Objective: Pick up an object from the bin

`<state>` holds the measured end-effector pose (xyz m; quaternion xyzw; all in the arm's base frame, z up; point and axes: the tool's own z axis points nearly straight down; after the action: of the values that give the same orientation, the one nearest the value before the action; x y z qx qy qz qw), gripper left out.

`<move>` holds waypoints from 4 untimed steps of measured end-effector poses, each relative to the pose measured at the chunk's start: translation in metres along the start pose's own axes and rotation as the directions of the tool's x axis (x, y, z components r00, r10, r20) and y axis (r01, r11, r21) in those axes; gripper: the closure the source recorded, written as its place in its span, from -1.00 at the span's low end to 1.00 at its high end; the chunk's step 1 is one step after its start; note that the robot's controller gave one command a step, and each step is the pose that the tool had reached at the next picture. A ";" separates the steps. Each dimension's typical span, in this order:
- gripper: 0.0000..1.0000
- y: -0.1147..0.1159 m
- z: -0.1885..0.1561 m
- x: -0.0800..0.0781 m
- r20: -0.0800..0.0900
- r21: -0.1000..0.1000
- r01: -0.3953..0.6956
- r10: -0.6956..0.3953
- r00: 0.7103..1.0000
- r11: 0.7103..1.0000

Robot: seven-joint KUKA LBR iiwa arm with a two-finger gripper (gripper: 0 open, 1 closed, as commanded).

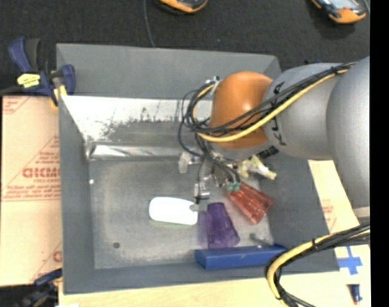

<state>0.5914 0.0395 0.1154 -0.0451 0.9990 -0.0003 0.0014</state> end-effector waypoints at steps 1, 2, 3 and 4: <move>-1.00 0.000 0.009 0.014 0.005 0.002 0.042 -0.042 0.999 0.999; -1.00 0.026 0.012 0.029 0.001 -0.002 0.126 -0.126 0.992 0.992; -1.00 0.034 -0.017 0.048 0.003 0.001 -0.032 0.032 0.999 0.999; -1.00 0.006 0.030 0.059 0.008 -0.001 -0.063 0.063 0.998 0.998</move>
Offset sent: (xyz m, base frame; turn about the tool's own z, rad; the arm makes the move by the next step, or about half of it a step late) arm -0.0314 0.0225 -0.0119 -0.1244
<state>0.5325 0.0399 0.0853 -0.0139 0.9999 0.0002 0.0053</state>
